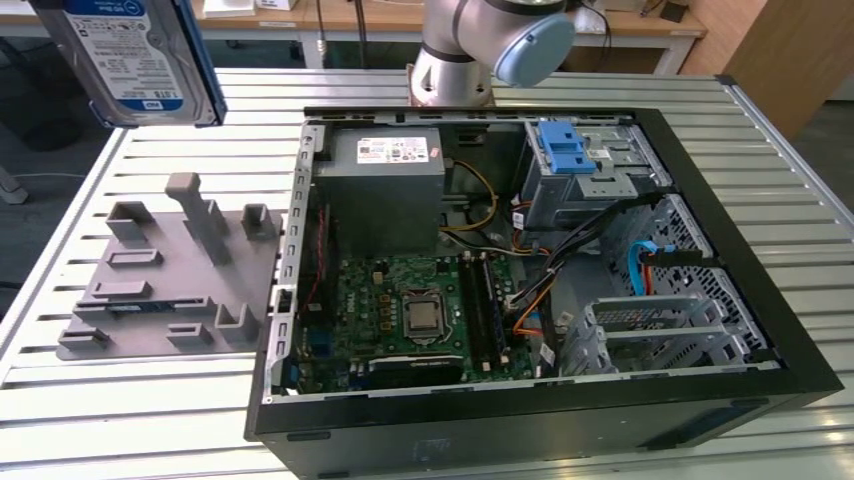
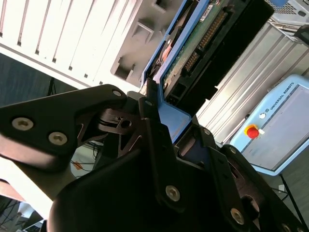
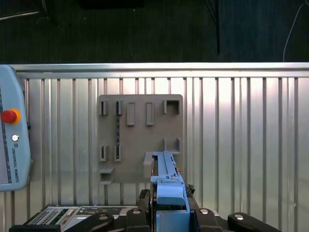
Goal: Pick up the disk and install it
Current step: 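Pick up the disk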
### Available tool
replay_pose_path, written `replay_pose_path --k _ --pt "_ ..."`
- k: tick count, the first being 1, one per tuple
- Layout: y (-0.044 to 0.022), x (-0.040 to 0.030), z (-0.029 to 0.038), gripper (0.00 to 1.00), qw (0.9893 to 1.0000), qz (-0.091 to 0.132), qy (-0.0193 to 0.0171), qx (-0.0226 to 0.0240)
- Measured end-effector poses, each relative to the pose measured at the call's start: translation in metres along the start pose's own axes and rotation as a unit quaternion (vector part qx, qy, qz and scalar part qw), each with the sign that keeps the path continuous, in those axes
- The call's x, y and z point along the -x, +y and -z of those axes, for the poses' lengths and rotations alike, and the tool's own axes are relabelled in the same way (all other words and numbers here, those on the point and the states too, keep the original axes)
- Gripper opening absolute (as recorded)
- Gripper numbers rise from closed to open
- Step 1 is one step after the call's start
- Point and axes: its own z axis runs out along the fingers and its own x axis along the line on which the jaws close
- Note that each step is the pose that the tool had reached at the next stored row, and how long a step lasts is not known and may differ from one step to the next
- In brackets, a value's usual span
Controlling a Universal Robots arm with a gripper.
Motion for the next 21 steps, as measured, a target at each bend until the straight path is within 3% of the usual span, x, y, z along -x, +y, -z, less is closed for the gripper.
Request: replay_pose_path --k 12,15,21 --pt "-0.007 -0.016 -0.0002 0.36 1.0 0.0 0.0 0.0" --pt "-0.0122 -0.0184 -0.0002 0.36 1.0 0.0 0.0 0.0001" --pt "-0.0298 -0.02 -0.0004 0.36 1.0 0.0 0.0001 0.0009"
